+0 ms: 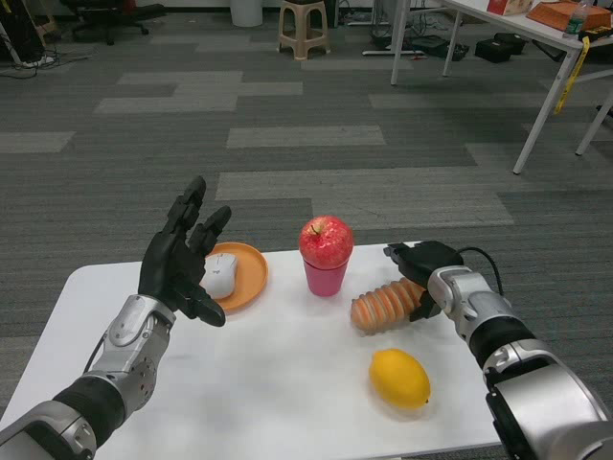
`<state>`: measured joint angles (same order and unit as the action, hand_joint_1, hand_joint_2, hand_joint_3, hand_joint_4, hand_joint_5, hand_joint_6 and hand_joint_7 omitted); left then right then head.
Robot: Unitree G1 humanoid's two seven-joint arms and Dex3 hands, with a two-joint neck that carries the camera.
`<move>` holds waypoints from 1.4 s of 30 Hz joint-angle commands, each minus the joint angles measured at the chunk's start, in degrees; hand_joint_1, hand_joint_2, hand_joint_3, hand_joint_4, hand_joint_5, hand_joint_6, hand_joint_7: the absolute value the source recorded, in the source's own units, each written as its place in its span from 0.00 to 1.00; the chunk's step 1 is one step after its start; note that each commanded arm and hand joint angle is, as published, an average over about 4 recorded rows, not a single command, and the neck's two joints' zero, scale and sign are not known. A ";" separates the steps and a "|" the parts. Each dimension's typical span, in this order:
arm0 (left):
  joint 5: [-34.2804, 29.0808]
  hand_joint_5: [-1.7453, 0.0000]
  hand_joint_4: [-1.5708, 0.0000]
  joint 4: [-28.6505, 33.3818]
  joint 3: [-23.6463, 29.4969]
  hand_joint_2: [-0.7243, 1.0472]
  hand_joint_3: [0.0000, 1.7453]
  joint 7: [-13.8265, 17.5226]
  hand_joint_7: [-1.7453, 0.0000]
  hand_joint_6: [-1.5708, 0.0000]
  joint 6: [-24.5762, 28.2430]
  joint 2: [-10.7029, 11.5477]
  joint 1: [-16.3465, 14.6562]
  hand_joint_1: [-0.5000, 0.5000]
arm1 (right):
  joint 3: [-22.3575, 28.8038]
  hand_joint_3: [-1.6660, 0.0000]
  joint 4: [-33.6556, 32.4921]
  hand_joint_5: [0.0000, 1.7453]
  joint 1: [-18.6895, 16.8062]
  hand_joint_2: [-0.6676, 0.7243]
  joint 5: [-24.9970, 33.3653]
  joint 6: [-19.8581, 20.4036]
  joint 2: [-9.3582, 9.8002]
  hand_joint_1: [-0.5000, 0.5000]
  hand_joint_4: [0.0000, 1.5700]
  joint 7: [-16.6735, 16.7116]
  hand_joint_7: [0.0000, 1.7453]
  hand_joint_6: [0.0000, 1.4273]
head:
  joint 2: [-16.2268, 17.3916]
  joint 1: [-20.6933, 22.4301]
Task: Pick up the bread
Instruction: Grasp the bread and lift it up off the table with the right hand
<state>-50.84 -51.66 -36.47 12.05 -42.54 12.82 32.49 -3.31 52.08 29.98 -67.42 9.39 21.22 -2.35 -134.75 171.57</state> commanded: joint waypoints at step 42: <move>-0.23 0.76 1.00 -0.29 0.00 0.15 0.05 -0.01 1.00 1.00 -0.35 0.54 0.03 1.00 | -14.09 0.05 4.72 0.01 0.80 0.14 -2.16 5.00 0.38 0.02 0.00 -0.64 0.14 0.00 | 0.51 0.73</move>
<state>-50.85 -51.66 -36.50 12.05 -42.54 12.83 32.49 -17.57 56.25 31.94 -69.73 14.35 22.02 -3.12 -134.22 172.23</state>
